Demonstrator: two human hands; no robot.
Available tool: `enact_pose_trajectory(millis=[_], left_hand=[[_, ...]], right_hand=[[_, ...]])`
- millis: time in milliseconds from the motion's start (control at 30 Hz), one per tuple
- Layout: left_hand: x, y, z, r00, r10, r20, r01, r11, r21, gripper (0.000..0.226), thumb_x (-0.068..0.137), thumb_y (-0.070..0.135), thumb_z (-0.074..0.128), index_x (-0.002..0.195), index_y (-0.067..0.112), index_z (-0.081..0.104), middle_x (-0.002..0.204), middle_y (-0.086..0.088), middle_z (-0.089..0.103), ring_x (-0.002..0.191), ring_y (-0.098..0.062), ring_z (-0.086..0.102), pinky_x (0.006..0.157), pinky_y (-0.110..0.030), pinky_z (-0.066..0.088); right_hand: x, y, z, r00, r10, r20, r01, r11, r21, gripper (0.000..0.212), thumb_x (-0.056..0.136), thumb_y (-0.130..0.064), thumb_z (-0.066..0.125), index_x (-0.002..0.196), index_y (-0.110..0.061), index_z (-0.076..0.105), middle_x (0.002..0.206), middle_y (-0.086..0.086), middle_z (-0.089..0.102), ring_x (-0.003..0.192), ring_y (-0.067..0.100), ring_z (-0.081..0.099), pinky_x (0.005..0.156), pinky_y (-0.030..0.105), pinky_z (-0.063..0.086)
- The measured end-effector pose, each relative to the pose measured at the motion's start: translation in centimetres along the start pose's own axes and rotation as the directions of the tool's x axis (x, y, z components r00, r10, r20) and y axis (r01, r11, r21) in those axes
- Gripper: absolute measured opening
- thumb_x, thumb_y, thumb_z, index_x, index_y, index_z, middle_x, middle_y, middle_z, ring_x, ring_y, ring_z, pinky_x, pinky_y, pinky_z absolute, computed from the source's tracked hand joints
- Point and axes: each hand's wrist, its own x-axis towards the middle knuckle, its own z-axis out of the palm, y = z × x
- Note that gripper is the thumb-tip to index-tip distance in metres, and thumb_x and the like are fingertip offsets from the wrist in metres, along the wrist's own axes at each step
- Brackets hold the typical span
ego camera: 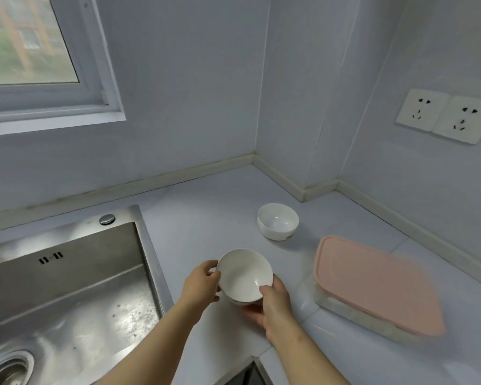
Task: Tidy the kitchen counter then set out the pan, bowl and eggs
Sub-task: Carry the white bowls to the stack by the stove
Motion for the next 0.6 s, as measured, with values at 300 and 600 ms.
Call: enact_pose_trajectory(millis=[300, 600], left_hand=[[3.3, 0.3, -1.1, 0.999, -0.007, -0.051, 0.004, 0.999, -0.051, 0.033, 0.094, 0.012, 0.041, 0.124, 0.018, 0.054, 0.109, -0.009, 0.063, 0.097, -0.030, 0.063, 0.077, -0.039, 0.054], [6.3, 2.0, -0.8, 0.998, -0.047, -0.044, 0.046, 0.999, -0.028, 0.029, 0.096, 0.015, 0.042, 0.121, 0.016, 0.056, 0.119, -0.010, 0.056, 0.086, -0.028, 0.062, 0.065, -0.039, 0.059]], right_hand=[[4.8, -0.9, 1.6, 0.999, -0.038, -0.001, 0.037, 0.975, -0.219, 0.027, 0.093, -0.008, 0.040, 0.112, -0.019, 0.056, 0.100, 0.007, 0.061, 0.101, 0.032, 0.057, 0.084, 0.044, 0.051], [9.8, -6.6, -0.7, 0.970, -0.062, -0.236, 0.028, 0.989, -0.146, 0.029, 0.096, -0.022, 0.041, 0.123, -0.014, 0.045, 0.101, 0.008, 0.046, 0.100, 0.037, 0.057, 0.087, 0.045, 0.050]])
